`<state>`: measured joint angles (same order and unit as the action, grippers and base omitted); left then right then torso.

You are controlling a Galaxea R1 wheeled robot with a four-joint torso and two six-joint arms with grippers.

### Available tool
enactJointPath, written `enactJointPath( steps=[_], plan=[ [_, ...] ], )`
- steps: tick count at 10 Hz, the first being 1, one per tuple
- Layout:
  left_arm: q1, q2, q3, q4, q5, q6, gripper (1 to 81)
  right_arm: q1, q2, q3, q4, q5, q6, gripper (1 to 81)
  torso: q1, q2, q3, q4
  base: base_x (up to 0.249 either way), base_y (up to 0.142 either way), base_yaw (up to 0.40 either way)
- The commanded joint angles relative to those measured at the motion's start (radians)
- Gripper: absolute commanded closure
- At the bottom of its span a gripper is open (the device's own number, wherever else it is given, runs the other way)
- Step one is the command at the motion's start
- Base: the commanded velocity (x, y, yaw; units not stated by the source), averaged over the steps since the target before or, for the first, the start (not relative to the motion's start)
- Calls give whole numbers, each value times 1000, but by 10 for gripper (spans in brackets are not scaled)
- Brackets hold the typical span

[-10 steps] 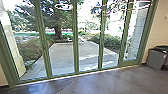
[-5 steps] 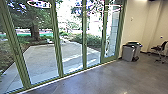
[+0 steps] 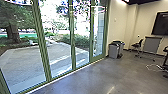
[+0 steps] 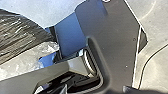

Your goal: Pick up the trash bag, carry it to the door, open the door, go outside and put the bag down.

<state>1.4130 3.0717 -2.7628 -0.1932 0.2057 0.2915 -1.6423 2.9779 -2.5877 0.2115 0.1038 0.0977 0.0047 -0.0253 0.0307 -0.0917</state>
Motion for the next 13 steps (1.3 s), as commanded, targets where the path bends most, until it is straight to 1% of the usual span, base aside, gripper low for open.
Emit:
enactJointPath(
  steps=[1,6,9,13],
  plan=[
    [-72,-2,3,3,58,9,811,46,3,3,-7,-61,-3,10,0,0,0,0,0,0,-309],
    [-71,-4,5,5,58,11,811,48,3,3,-7,-61,-3,10,0,0,0,0,0,0,-230],
    [-71,-7,3,3,58,9,811,49,5,3,-7,-61,-3,10,0,0,0,0,0,-93,0],
    [-71,-14,3,1,57,9,811,48,5,2,-7,-61,-3,10,0,0,0,0,0,0,0]
  ],
)
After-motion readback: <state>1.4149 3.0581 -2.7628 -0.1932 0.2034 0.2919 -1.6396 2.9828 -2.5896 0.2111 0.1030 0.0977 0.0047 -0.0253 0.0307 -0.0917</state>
